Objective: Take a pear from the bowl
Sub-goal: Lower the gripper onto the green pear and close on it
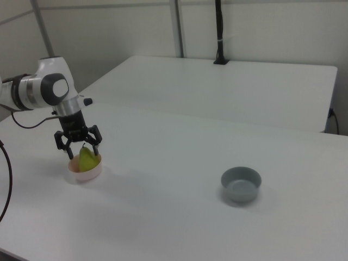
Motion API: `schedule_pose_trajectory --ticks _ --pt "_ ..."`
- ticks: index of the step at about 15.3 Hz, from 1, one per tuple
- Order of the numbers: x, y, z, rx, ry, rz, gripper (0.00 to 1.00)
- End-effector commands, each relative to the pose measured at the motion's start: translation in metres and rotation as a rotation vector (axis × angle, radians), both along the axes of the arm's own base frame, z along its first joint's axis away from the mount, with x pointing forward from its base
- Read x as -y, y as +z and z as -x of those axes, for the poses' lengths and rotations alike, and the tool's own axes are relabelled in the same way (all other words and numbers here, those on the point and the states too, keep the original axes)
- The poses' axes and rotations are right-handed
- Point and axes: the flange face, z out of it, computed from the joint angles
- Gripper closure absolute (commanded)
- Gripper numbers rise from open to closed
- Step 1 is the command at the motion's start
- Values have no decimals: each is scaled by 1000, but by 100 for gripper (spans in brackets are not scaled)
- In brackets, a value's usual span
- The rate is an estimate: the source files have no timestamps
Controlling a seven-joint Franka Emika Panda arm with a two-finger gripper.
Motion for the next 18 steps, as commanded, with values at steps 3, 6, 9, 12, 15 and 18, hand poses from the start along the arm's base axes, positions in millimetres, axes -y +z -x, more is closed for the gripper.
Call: schedule_pose_trajectory --ticks 3,6,9,12,15,18 --pt "5 -22 7 -16 70 29 10" --pt "4 -30 6 -24 77 38 22" --pt "4 -29 6 -19 82 44 37" --pt "4 -27 6 -20 114 42 61" --pt "5 -4 7 0 117 24 70" --pt "11 37 8 24 104 -2 70"
